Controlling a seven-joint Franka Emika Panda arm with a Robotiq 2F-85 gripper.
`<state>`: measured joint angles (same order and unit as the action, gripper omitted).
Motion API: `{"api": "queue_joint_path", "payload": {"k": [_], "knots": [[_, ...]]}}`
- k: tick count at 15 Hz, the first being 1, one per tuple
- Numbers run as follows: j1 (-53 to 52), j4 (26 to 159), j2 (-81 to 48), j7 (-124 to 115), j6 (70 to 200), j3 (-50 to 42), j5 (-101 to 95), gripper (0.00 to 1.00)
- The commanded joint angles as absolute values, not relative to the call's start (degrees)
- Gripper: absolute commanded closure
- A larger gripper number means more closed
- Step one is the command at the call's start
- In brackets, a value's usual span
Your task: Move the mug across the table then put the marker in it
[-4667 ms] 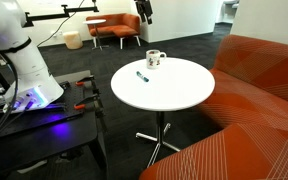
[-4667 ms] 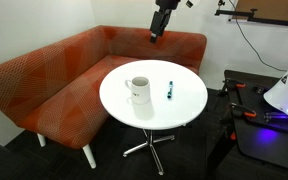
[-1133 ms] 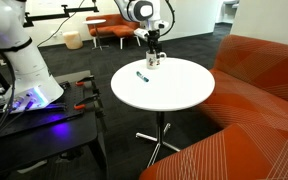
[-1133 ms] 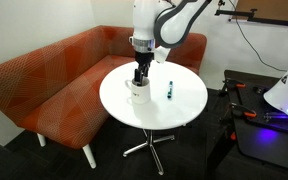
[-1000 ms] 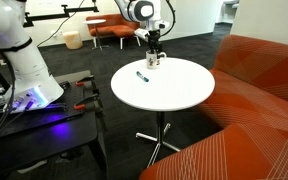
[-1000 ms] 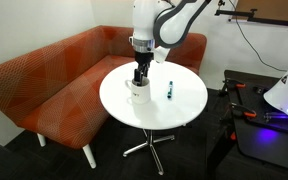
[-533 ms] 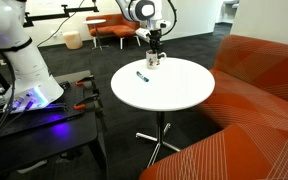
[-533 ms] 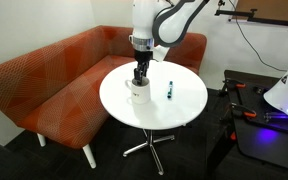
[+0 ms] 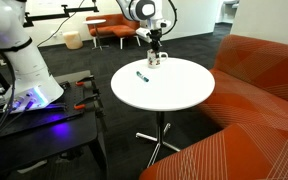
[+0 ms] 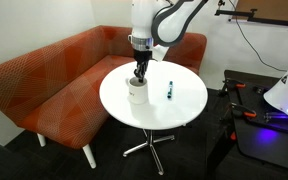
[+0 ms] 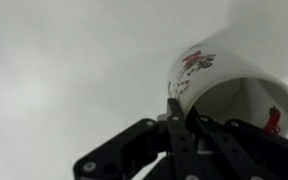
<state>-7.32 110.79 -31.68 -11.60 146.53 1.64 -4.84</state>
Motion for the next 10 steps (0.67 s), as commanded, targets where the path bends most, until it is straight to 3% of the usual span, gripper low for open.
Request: {"api": "queue_joint_path", "payload": {"k": [1,10], "knots": [[-8.1,108.2,-32.6,-11.3,143.6,0.9,-4.5,0.98],[-8.1,106.8,-32.9,-12.7,141.7,0.0,-4.6,0.98]]}}
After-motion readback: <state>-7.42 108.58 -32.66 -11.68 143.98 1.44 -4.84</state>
